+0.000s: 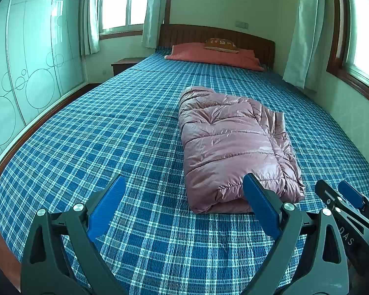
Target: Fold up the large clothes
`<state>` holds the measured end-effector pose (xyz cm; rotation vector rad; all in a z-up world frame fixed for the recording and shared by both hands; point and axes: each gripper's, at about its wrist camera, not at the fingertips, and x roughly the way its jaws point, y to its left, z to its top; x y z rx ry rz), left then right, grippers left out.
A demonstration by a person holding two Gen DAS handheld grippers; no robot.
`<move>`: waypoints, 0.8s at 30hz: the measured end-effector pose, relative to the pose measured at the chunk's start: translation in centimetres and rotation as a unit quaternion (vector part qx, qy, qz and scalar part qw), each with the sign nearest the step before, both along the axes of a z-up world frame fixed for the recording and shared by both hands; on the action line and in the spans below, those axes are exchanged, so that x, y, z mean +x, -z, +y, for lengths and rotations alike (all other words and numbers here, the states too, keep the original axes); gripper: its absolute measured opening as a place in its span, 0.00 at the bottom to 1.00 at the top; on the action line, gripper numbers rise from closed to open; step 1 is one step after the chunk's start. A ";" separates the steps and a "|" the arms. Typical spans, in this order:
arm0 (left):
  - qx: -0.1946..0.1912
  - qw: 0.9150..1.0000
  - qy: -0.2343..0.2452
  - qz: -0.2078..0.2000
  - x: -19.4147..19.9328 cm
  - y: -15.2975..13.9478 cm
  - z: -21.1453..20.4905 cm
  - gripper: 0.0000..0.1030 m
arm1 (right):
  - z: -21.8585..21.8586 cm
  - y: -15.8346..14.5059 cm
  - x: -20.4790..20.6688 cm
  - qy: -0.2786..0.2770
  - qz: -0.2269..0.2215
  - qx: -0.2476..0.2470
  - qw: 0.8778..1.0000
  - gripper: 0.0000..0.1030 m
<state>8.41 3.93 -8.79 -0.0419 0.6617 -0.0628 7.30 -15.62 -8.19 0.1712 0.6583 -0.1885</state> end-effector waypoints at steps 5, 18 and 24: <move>-0.003 1.000 0.001 0.001 0.1 0.1 0.0 0.93 | 0.0 0.2 0.1 0.000 0.002 0.001 1.000 0.58; -0.001 1.000 0.005 -0.002 0.4 0.2 0.0 0.93 | -0.1 0.3 0.1 0.000 0.002 0.001 1.000 0.58; 0.010 1.000 -0.002 -0.005 0.4 0.0 -0.3 0.93 | -0.2 0.4 0.2 -0.001 0.002 0.000 1.000 0.58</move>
